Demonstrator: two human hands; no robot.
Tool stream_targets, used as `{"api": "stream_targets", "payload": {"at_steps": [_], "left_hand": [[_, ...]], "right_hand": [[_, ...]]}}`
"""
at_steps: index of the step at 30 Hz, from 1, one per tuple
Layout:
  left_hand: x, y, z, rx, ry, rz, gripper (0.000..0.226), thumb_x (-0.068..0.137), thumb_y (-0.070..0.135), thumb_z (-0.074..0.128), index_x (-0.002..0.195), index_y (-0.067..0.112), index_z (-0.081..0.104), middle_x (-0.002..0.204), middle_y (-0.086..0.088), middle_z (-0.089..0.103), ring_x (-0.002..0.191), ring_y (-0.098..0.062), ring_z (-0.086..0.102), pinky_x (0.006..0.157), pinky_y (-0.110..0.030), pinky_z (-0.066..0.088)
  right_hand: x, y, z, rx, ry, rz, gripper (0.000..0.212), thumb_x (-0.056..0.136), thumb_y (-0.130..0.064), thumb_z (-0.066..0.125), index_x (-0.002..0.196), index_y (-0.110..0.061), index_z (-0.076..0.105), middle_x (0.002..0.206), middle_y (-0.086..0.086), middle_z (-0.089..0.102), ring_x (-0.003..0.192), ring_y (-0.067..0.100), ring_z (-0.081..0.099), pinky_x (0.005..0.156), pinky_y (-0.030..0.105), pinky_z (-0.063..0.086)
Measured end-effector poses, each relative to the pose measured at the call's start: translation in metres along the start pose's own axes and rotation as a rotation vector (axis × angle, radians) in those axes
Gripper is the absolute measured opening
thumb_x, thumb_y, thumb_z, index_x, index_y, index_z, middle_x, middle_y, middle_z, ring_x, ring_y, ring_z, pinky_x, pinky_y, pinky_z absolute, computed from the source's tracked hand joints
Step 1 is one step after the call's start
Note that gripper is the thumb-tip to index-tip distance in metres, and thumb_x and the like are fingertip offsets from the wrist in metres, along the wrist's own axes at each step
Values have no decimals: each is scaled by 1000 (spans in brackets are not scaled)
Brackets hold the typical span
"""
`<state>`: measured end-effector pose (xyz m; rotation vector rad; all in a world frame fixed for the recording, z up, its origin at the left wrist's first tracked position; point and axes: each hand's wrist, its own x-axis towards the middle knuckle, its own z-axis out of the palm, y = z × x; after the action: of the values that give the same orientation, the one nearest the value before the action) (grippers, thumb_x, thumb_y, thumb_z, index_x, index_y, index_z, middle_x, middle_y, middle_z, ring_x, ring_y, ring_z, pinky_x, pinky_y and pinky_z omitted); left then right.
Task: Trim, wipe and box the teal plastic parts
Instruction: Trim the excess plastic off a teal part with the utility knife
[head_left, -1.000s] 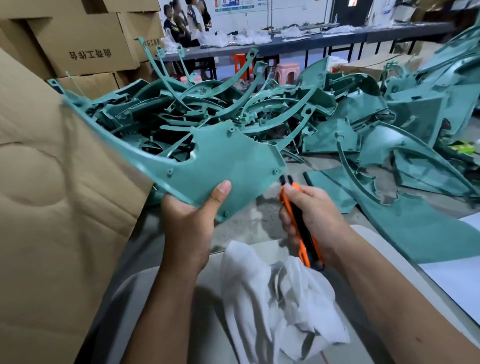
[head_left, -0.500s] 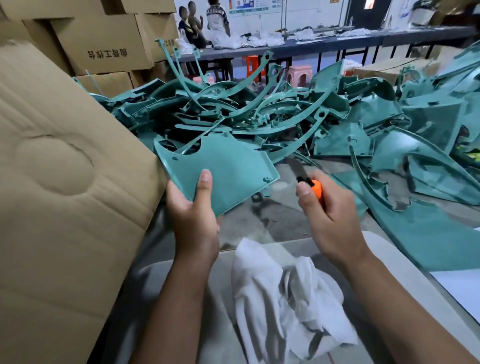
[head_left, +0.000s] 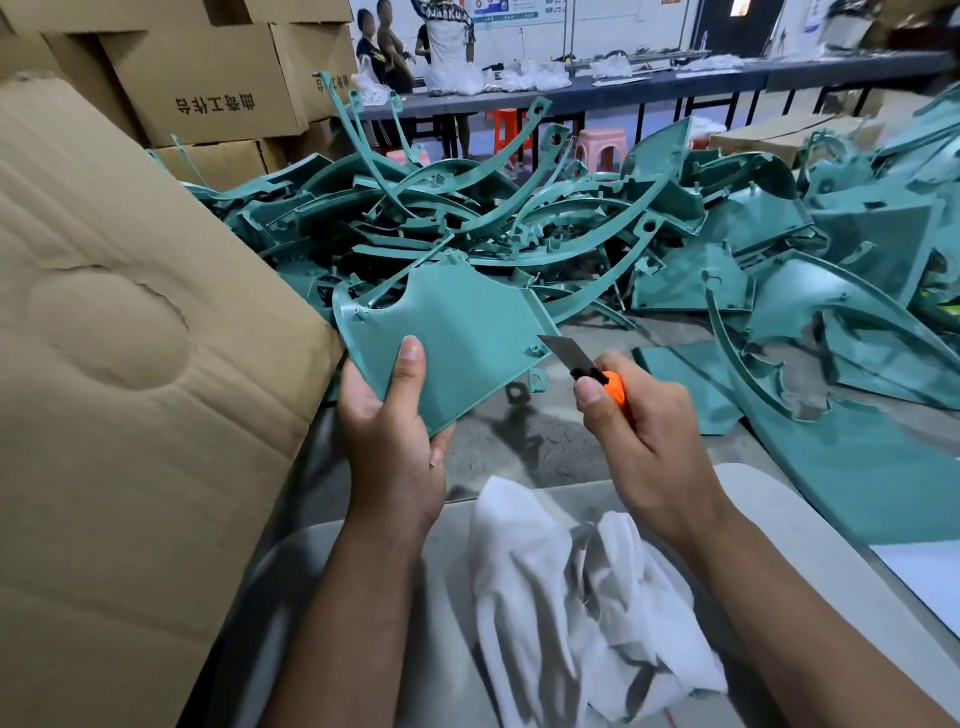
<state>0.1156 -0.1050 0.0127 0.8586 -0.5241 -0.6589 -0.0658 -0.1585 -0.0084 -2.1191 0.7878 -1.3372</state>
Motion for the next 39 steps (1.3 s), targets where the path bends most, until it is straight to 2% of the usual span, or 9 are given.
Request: {"api": "stream_targets", "payload": {"at_steps": [3, 7, 11, 14, 18, 25, 28, 34, 39], "left_hand": [[1, 1, -1, -6, 9, 3, 37, 104, 16, 56, 138, 3, 50, 115, -8, 63, 73, -13, 59, 38, -12, 38], [1, 5, -4, -14, -1, 22, 39, 104, 18, 56, 140, 4, 48, 117, -7, 62, 73, -11, 58, 39, -12, 40], [1, 4, -2, -9, 16, 31, 39, 104, 16, 56, 140, 7, 49, 121, -6, 64, 83, -17, 59, 38, -14, 41], [0, 3, -1, -2, 32, 30, 36, 103, 16, 57, 138, 8, 52, 118, -5, 66, 86, -19, 62, 37, -15, 41], [-1, 2, 0, -1, 53, 25, 34, 102, 18, 60, 136, 13, 55, 118, -2, 69, 95, -22, 63, 37, -15, 41], [-2, 0, 2, -8, 93, 48, 33, 102, 16, 60, 134, 13, 55, 129, -11, 68, 101, -27, 66, 40, -15, 43], [-2, -2, 2, -9, 105, 52, 32, 102, 16, 60, 134, 15, 56, 129, -8, 68, 105, -30, 69, 41, -16, 45], [-3, -5, 7, 0, 121, 40, 28, 102, 17, 61, 130, 20, 58, 124, -1, 72, 110, -27, 72, 46, -21, 50], [-3, -5, 5, 7, 131, 40, 30, 102, 18, 61, 132, 19, 57, 123, 0, 73, 107, -23, 73, 47, -20, 49]], "right_hand": [[0, -1, 2, 8, 16, 28, 40, 108, -41, 46, 76, -18, 45, 58, 5, 44, 50, 20, 39, 48, 42, 33], [5, 5, -5, -46, 161, 137, 49, 107, -49, 42, 75, -12, 49, 62, 13, 52, 55, 26, 45, 50, 46, 38], [2, 1, -2, -177, 199, 24, 39, 109, -43, 45, 75, -23, 42, 55, -6, 41, 50, 13, 39, 47, 27, 28], [0, -6, 6, -210, 226, -24, 34, 109, -40, 46, 80, -22, 46, 54, -7, 38, 50, 15, 41, 47, 28, 28], [-2, -8, 11, -271, 229, -7, 39, 108, -41, 46, 81, -13, 49, 53, -8, 34, 49, 15, 39, 48, 30, 25], [-3, -10, 14, -364, 236, 19, 37, 107, -41, 46, 83, -13, 51, 52, -8, 33, 49, 13, 38, 49, 29, 23], [-2, -7, 11, -368, 232, 13, 37, 107, -42, 46, 84, -14, 52, 52, -10, 34, 48, 11, 40, 48, 28, 23], [-5, -14, 16, -401, 133, -61, 41, 105, -47, 45, 84, -13, 54, 55, -8, 40, 49, 23, 44, 46, 38, 36], [-2, -13, 12, -312, 283, 0, 34, 107, -39, 48, 80, -20, 44, 53, -10, 33, 47, 11, 39, 48, 28, 22]]}}
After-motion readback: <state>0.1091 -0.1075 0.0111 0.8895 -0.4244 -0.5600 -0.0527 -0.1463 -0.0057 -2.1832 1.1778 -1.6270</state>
